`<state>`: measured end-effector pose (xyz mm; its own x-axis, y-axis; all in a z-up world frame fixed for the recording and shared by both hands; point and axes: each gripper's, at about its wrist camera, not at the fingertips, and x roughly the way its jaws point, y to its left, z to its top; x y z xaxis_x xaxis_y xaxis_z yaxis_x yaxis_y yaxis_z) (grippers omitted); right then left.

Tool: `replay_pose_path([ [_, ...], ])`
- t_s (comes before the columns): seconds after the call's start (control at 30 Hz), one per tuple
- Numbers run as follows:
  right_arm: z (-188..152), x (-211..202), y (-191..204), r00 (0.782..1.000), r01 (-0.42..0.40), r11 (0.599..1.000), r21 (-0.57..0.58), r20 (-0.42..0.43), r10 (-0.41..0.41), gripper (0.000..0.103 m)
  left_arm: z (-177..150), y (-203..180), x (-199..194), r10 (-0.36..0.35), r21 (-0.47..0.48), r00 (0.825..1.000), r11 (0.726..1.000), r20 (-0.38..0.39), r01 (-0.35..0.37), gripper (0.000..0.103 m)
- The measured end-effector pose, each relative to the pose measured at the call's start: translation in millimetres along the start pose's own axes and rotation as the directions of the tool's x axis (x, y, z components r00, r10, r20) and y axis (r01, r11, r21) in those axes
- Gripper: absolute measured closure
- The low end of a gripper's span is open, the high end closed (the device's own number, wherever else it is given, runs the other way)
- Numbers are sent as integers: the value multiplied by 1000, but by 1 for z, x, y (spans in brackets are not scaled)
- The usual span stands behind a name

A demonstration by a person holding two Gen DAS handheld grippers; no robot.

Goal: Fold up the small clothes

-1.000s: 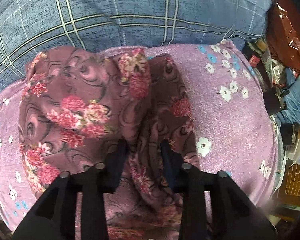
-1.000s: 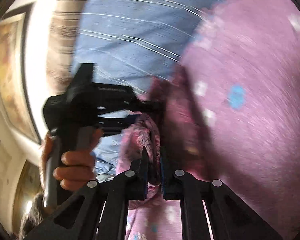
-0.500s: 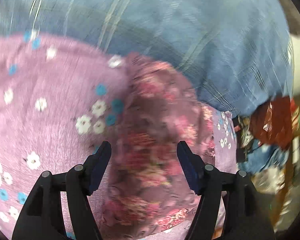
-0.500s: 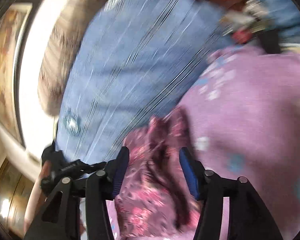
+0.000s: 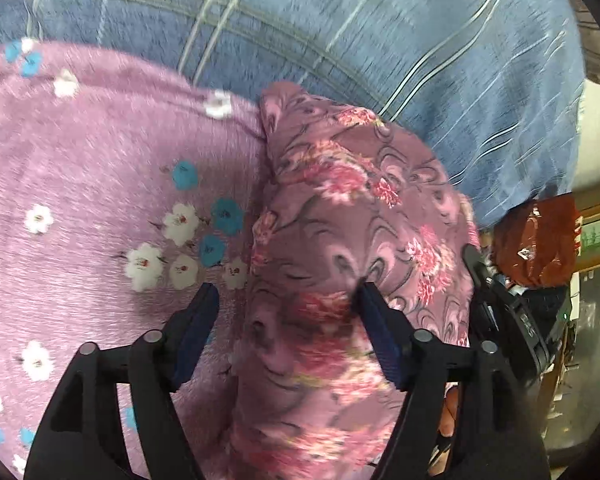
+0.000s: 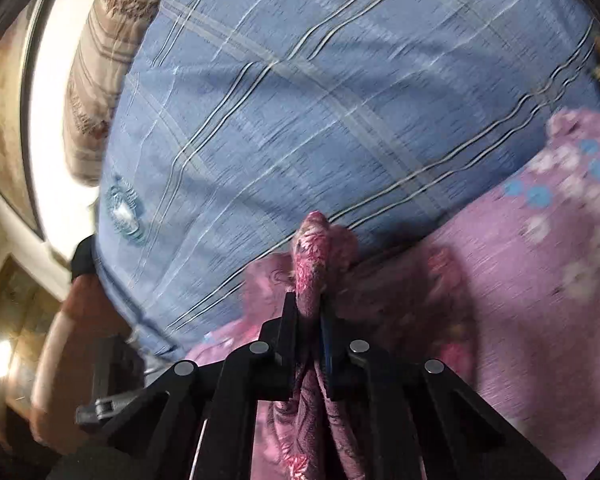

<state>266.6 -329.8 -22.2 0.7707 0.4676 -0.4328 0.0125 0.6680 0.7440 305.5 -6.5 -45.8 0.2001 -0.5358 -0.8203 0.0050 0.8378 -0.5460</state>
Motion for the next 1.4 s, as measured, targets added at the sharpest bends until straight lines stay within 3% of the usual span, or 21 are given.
replay_pose_path([
  [0.13,-3,31,-34,969,205,979,12,-147,-201,93,-2,6,17,21,-21,999,1000,-37,-22,28],
  [0.23,-6,5,-45,988,129,986,102,-92,-120,85,-10,8,1,14,-13,999,1000,-29,-15,28],
  [0.3,-10,-23,-43,998,37,995,94,-55,-32,73,-22,9,-10,-10,-1,1000,1000,-15,9,28],
  [0.37,-20,-39,-40,998,-4,998,66,-57,8,50,-38,15,-16,-36,-7,999,999,-13,36,27],
  [0.4,-25,-42,-38,997,-18,998,54,-69,21,50,-46,19,-14,-57,-19,998,998,-22,57,24],
  [0.5,-51,-32,-36,980,-24,1000,-3,-197,23,51,-63,25,-6,-102,-57,993,993,-56,99,24],
  [0.53,-60,-26,-32,972,21,999,-40,-235,-30,62,-66,25,-8,-109,-62,993,992,-54,106,24],
  [0.57,-65,-29,-30,973,39,996,-76,-223,-56,88,-70,26,-13,-106,-59,993,993,-49,103,24],
  [0.6,-66,-36,-24,980,29,993,-114,-195,-51,89,-73,26,-18,-87,-47,995,995,-40,85,24],
  [0.7,-72,-63,-2,995,27,974,-223,-91,-48,90,-77,22,-21,-19,-17,999,1000,-35,18,24],
  [0.8,-81,-50,-18,970,131,970,-206,-173,-168,89,-82,14,-20,34,6,998,999,-54,-33,24],
  [0.83,-84,-52,-22,967,131,975,-180,-192,-165,88,-85,12,-24,35,16,998,999,-54,-34,24],
  [0.9,-86,-77,-22,982,87,988,-127,-156,-107,80,-93,9,-29,23,37,998,999,-54,-21,24],
  [0.97,-90,-93,-20,986,58,991,-118,-148,-76,60,-103,12,-31,-9,37,998,999,-62,11,24],
  [1.0,-94,-97,-19,986,55,990,-127,-147,-73,57,-108,14,-28,-22,31,997,999,-74,24,24],
  [1.03,-101,-103,-21,985,66,987,-146,-147,-88,57,-112,14,-21,-14,28,996,999,-83,16,24],
  [1.07,-108,-102,-20,982,83,982,-170,-154,-110,65,-117,13,-19,5,47,998,999,-65,-2,24],
  [1.13,-121,-98,-22,960,167,950,-264,-177,-218,94,-123,3,-22,61,118,997,991,-40,-56,24],
  [1.2,-124,-99,-21,953,190,936,-297,-175,-248,94,-126,-4,-23,64,155,996,986,-67,-53,25],
  [1.33,-101,-113,-11,971,167,952,-255,-125,-204,86,-113,-3,-46,-64,156,997,985,-42,70,24],
  [1.4,-78,-121,-7,984,154,961,-229,-57,-172,72,-95,-5,-54,-71,154,997,986,1,70,24],
])
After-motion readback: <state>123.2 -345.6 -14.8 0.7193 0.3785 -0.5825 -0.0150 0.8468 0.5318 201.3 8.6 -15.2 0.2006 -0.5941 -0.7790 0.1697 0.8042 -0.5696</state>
